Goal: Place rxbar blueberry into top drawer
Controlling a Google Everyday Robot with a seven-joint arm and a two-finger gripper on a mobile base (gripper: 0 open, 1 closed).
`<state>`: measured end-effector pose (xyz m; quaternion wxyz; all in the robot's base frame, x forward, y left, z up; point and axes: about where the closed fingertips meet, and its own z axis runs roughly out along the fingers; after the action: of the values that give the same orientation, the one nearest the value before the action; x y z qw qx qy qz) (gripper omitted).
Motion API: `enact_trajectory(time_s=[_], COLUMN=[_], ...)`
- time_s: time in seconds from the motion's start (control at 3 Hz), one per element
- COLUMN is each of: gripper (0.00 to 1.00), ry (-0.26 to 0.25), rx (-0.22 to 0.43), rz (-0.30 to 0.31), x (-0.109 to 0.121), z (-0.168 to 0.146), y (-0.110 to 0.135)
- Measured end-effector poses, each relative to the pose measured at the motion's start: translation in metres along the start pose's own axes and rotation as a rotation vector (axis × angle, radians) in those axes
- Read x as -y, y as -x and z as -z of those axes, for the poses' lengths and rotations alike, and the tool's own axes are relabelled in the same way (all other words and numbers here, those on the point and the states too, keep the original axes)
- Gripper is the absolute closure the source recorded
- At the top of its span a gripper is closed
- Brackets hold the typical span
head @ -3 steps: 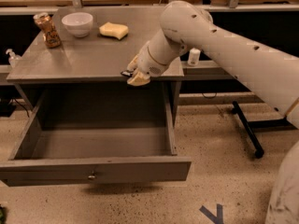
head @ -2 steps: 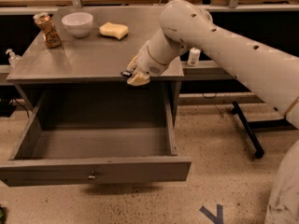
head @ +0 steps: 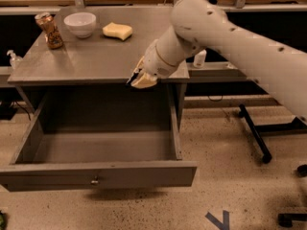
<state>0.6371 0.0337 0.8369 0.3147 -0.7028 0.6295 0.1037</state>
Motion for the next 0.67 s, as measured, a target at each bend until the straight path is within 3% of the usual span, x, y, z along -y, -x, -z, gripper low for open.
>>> enact_trajectory(time_s=[0.33,0.67], gripper=[1.00,1.00], ry=[-0.109,-0.167], rx=[0.108,0.178], rz=[0.033,0.034], x=[-0.018,-0.024], z=[0.075,0.115], y=[0.023,0.029])
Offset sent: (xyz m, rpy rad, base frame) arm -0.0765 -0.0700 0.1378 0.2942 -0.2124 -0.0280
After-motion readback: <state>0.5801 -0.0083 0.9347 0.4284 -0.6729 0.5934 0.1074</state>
